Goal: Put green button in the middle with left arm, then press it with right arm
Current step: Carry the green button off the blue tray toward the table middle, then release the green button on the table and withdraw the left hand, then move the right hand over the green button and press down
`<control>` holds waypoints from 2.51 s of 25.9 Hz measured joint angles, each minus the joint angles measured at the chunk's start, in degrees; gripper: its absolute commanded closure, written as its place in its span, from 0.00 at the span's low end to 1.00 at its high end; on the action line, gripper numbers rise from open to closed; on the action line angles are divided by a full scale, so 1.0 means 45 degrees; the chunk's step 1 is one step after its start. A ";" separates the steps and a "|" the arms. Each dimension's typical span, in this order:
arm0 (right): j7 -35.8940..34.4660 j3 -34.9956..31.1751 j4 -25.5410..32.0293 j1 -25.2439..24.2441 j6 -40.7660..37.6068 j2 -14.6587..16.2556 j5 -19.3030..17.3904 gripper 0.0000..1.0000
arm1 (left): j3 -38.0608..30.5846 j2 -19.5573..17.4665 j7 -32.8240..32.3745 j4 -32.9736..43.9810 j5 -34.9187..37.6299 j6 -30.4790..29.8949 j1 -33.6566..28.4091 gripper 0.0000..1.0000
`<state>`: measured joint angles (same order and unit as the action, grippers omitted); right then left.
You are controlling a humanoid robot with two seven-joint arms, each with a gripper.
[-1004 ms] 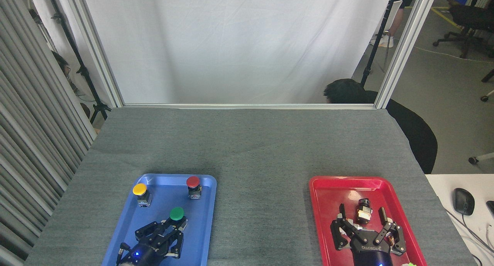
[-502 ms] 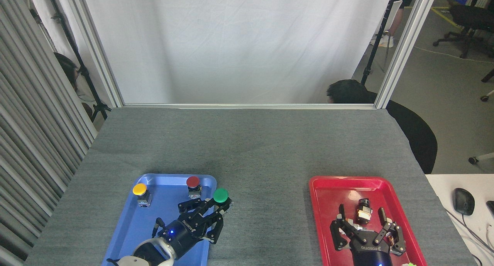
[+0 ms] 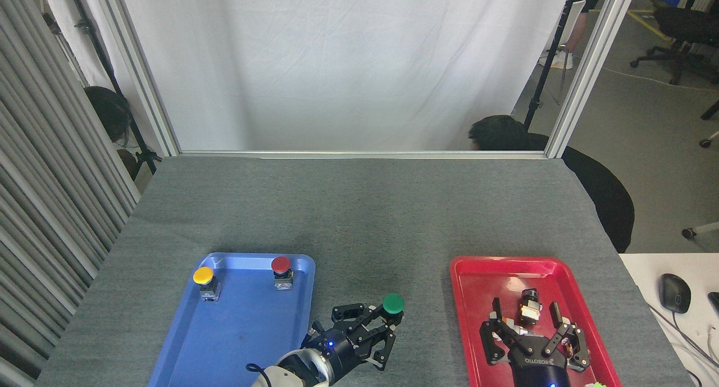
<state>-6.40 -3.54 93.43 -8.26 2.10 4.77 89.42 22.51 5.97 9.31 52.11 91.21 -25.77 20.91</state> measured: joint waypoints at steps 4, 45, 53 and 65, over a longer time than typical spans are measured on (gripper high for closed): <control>0.0003 -0.0001 0.0000 0.0000 0.0000 -0.0032 0.0040 0.00 | 0.0076 0.0031 0.0009 -0.0140 0.0051 0.0160 0.0006 0.90; 0.0708 0.2380 -0.1303 0.0586 -0.1620 -0.1084 0.0934 1.00 | -0.3570 -0.3113 0.0344 0.7329 -0.2332 0.4810 -0.5194 0.01; 0.0695 0.2820 -0.2108 0.1183 -0.1472 -0.1320 0.1042 1.00 | -0.3593 -0.3109 0.0345 0.7289 -0.2357 0.4626 -0.5195 0.01; 0.0679 0.3287 -0.3722 0.1863 -0.1244 -0.1579 0.1047 1.00 | -0.3595 -0.3117 0.0331 0.7249 -0.2397 0.4601 -0.5194 0.01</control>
<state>-3.34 11.26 76.68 0.12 -3.50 -2.33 94.13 6.33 -8.06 10.80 84.73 80.42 -5.06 -2.47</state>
